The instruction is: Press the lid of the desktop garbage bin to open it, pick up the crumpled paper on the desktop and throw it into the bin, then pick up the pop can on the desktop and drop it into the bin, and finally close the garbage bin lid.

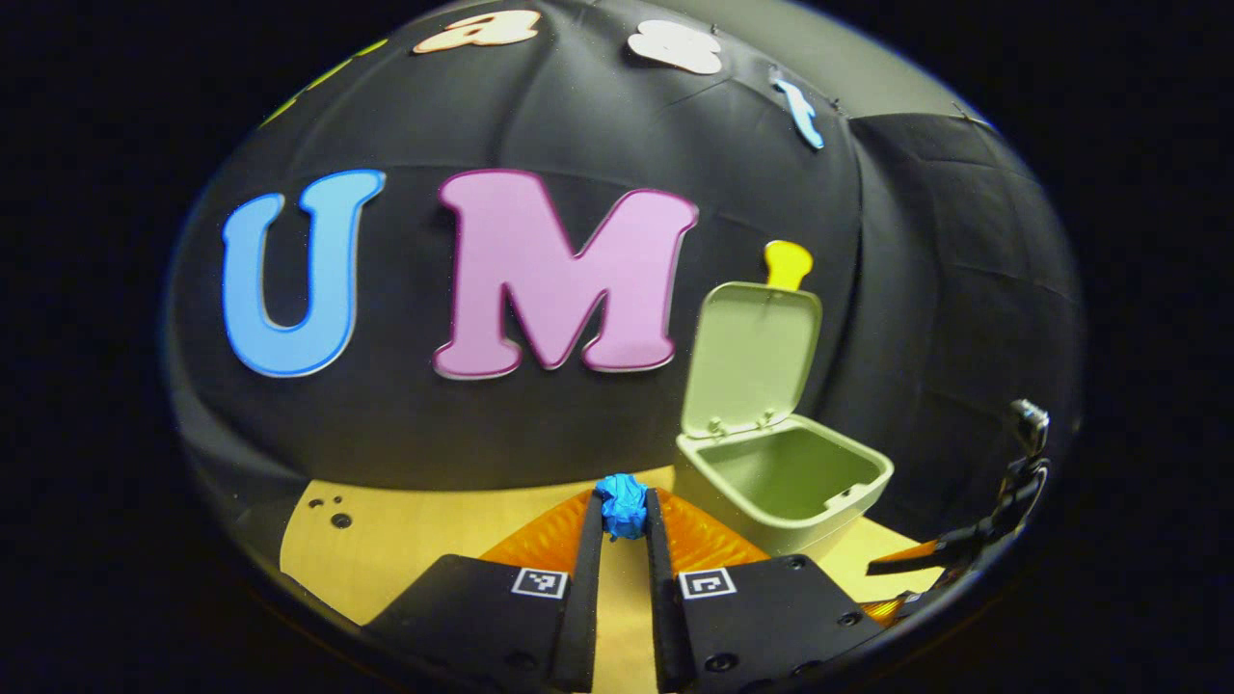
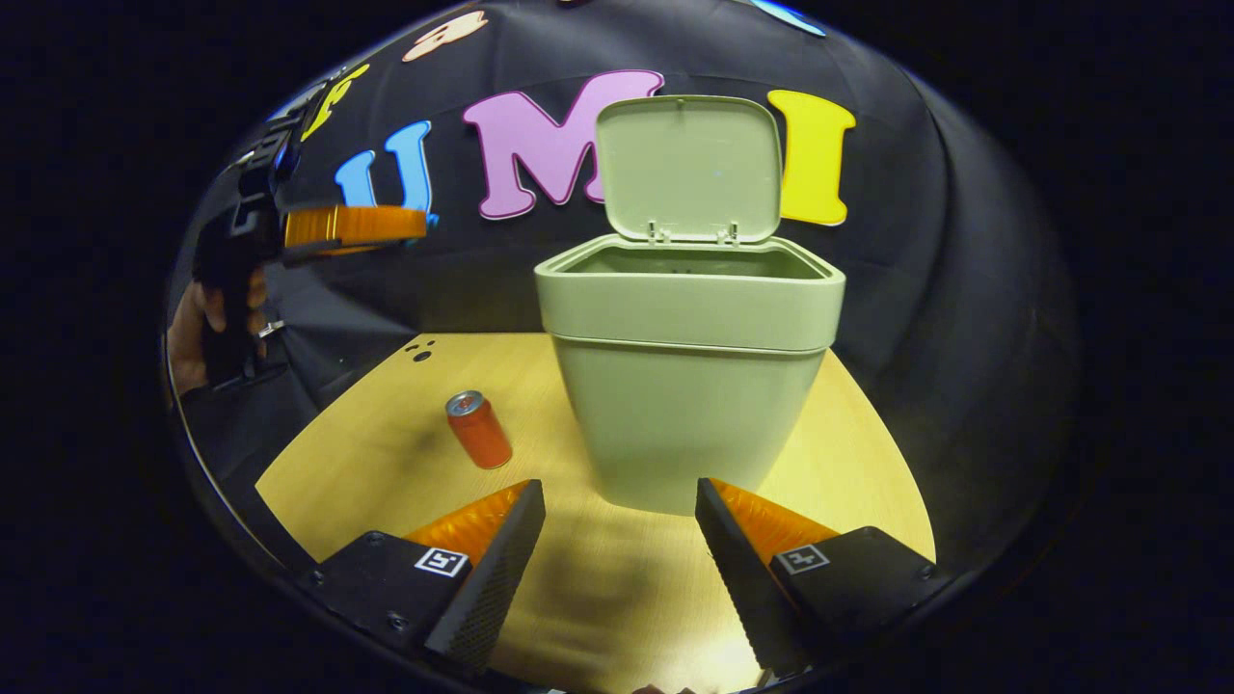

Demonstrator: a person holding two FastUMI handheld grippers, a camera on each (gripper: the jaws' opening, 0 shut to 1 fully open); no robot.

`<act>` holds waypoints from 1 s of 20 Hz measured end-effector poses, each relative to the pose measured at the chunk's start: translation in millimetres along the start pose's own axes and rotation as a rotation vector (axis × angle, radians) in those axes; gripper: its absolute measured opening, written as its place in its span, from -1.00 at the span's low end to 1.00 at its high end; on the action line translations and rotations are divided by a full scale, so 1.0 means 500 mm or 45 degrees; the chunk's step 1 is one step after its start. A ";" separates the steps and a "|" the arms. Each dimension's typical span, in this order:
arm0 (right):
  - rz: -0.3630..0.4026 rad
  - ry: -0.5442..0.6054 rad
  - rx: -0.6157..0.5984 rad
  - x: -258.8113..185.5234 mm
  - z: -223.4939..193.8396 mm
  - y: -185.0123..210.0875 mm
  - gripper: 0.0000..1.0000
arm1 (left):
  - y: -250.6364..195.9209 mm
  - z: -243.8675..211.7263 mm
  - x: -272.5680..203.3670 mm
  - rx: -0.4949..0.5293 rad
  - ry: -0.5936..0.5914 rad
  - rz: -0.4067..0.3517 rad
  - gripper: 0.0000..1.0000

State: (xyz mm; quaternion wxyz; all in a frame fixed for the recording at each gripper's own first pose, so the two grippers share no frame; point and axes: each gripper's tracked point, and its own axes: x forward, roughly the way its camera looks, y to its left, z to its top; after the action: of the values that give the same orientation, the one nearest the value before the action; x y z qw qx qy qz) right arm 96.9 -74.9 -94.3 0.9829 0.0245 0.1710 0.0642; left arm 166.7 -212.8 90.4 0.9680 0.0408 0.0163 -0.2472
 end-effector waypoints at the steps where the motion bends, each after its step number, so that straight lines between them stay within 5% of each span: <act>1: -0.014 -0.004 0.006 0.001 0.000 -0.012 0.98 | -0.028 0.014 0.014 0.007 -0.018 -0.047 -0.44; 6: -0.066 0.000 0.041 -0.005 -0.005 -0.056 0.96 | -0.136 0.003 0.069 0.001 -0.009 -0.207 -0.44; 16: -0.117 0.063 0.101 -0.003 -0.048 -0.123 0.99 | -0.230 -0.034 0.140 0.011 0.070 -0.341 -0.48; 20: -0.101 0.097 0.087 0.000 -0.066 -0.125 0.99 | -0.260 -0.042 0.149 0.006 0.080 -0.384 -0.29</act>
State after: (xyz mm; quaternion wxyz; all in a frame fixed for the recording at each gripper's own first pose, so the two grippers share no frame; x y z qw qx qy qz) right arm 93.2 -135.9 -129.6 0.9760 0.0489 0.2111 0.0202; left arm 169.7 -360.3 56.2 0.9188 0.0479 0.0517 -0.3883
